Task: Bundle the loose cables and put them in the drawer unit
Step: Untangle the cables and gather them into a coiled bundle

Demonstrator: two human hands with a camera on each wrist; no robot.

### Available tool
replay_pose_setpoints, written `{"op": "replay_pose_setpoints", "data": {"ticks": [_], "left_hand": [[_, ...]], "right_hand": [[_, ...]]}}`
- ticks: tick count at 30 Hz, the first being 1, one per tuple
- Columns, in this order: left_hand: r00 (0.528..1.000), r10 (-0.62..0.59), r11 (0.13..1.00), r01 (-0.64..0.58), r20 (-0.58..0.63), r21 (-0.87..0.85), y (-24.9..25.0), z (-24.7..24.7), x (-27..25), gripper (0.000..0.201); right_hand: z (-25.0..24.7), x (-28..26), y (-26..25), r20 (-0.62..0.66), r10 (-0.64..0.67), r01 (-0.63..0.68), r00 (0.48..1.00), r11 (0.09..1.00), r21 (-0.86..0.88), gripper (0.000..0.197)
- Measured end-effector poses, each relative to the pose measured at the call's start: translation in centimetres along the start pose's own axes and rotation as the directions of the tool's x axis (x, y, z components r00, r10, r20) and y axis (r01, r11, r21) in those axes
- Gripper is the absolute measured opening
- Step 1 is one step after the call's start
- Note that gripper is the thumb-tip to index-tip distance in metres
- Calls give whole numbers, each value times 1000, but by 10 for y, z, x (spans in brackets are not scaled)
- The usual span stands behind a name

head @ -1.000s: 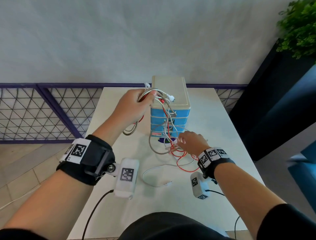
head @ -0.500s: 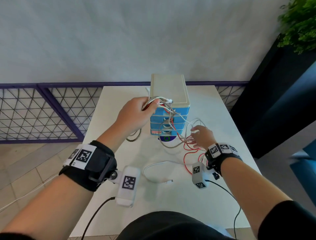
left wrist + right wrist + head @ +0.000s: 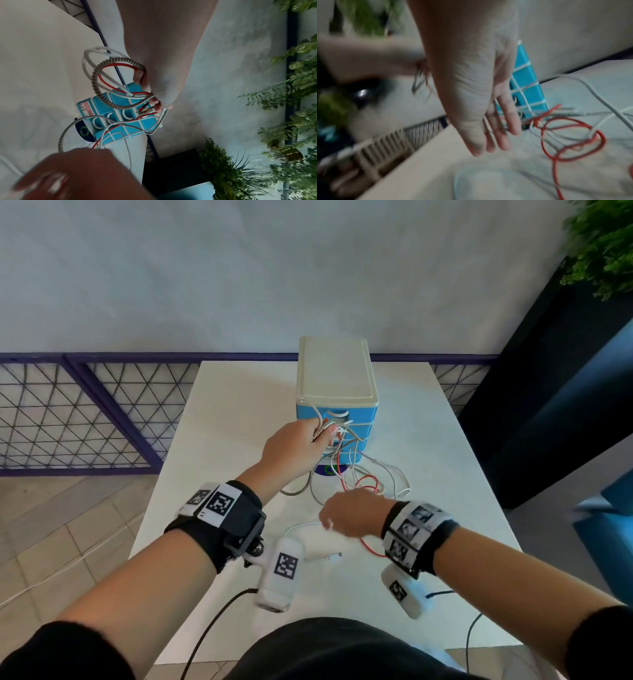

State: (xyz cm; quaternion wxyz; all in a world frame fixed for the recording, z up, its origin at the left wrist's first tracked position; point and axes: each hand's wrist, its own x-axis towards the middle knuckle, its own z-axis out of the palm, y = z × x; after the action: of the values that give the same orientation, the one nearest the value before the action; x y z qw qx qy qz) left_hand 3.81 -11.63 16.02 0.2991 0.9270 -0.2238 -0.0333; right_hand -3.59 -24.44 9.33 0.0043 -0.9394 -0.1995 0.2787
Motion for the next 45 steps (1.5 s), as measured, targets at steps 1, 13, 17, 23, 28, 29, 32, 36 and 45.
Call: {"op": "replay_pose_setpoints", "data": {"ticks": [1,13,17,23,28,29,32,36,45], "left_hand": [[1000,6,1000,-6,0,3,0,-1,0,41],[999,27,1000,-27,21,-3,-1,-10,-5,33],[998,30,1000,-30,51,7,-10,-6,-2,35],[1000,-7,1000,7,-2,-31,-28,-4,7,52],[997,3,932,-31,-79,-361,-24,-18,11,45],[996,4,918,-39,-89,-396,-21,-22,11,43],[997,-5,868,-35,-80,-496,-16,-26,9,40],[993,-49,799,-24,-105,-601,-9,-21,4,33],[989,63,826,-125,-130,-550,-1,-9,-20,26]], "right_hand": [[12,7,-6,43,-60,63,997,995,-72,23],[45,22,-17,136,1,16,991,992,-125,31],[3,7,-12,62,14,-23,998,990,140,12],[-62,-30,-1,-335,149,96,930,782,615,18],[-89,-60,18,-429,332,367,840,235,900,6],[-91,-60,21,-451,362,421,816,164,892,13],[-96,-56,22,-407,402,503,820,-167,848,29],[-98,-47,2,-207,311,320,928,-374,871,33],[-89,-21,-17,-186,544,421,818,-347,838,52]]}}
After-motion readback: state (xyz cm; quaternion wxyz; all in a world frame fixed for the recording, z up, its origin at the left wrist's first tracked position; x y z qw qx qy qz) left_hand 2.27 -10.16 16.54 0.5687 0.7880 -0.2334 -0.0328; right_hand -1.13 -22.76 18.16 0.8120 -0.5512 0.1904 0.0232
